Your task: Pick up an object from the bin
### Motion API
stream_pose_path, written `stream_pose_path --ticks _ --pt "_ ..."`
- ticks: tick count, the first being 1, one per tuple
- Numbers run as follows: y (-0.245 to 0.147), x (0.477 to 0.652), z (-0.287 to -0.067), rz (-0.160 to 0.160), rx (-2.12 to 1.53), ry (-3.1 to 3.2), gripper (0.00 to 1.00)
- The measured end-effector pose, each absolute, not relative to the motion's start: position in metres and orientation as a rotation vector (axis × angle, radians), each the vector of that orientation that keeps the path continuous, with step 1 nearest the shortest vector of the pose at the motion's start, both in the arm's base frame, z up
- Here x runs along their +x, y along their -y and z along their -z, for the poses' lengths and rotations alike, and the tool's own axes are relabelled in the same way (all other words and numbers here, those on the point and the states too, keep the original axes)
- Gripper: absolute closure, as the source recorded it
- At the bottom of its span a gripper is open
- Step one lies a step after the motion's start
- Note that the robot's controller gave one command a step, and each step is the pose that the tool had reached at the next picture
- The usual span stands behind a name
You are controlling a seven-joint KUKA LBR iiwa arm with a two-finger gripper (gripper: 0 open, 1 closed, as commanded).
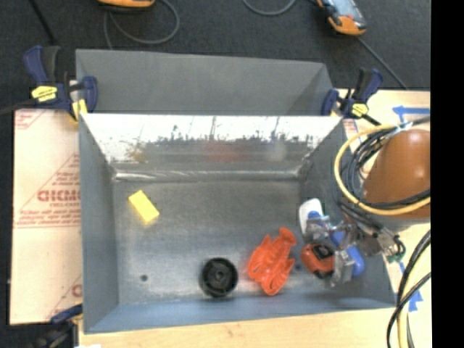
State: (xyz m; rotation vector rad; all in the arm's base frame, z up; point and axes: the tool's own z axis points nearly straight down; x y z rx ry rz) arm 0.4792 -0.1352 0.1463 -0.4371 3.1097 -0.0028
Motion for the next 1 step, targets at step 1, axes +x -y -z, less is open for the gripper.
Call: stream_pose_path --ticks 1 --pt "0.1352 0.4786 -0.1530 0.001 -0.436 -3.113 1.00"
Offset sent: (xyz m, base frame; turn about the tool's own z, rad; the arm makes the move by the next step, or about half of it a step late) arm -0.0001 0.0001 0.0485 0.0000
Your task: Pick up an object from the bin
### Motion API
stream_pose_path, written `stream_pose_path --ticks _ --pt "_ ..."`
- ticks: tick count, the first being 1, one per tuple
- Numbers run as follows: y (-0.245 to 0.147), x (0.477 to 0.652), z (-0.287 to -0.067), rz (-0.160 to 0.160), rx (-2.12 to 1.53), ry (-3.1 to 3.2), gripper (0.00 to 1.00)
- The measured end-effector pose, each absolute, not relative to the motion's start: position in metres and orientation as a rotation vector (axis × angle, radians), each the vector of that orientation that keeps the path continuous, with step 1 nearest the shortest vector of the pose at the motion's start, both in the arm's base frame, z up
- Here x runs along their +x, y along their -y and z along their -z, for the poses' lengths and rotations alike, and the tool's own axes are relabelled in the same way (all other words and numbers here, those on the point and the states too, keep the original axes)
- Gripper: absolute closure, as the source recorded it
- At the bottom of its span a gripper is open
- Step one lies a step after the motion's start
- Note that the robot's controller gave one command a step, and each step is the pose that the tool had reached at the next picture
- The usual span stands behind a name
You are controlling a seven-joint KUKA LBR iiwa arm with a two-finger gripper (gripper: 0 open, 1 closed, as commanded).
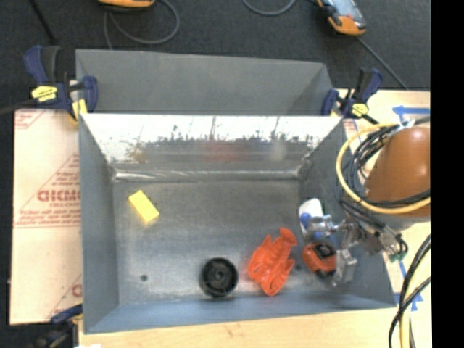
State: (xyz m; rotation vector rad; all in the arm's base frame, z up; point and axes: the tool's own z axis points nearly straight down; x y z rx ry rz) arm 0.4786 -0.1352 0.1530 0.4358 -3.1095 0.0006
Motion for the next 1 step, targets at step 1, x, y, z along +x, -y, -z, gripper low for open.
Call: stream_pose_path --ticks 1 --pt "0.1352 0.4782 -0.1644 0.000 0.433 3.108 1.00"
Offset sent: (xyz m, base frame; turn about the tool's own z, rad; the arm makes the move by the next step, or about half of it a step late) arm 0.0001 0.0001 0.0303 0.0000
